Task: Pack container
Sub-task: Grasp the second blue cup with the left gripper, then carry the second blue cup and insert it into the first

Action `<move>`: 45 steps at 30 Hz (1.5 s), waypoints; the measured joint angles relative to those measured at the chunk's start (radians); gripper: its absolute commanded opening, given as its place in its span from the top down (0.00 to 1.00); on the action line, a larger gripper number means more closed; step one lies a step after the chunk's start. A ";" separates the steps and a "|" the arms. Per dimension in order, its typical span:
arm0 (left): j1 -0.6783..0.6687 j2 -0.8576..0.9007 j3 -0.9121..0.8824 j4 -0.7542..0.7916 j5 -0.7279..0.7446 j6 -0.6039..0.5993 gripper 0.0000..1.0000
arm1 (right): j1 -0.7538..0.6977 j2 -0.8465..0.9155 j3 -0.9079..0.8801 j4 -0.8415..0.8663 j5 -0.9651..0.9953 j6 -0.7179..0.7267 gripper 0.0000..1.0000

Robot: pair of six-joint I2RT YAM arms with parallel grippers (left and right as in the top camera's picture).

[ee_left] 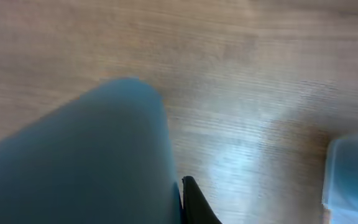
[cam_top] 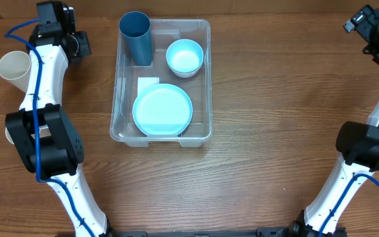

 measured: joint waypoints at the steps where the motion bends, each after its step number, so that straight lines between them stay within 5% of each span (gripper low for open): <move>1: -0.003 0.000 0.015 -0.032 0.000 -0.007 0.96 | 0.000 0.000 0.000 0.000 0.000 0.000 0.00; 8: -0.119 0.011 0.551 -0.445 -0.001 -0.034 0.96 | 0.000 0.000 0.000 0.000 0.000 0.000 0.00; 14: -0.263 0.008 0.912 -0.585 -0.001 -0.030 0.96 | 0.000 0.000 0.000 0.000 0.000 0.000 0.00; 21: -0.428 0.008 0.929 -0.712 0.000 0.027 0.96 | 0.000 0.000 0.000 0.000 0.000 0.001 0.00; 45: -0.394 0.011 0.723 -0.668 -0.062 0.023 0.92 | 0.000 0.000 0.000 0.000 0.000 0.000 0.00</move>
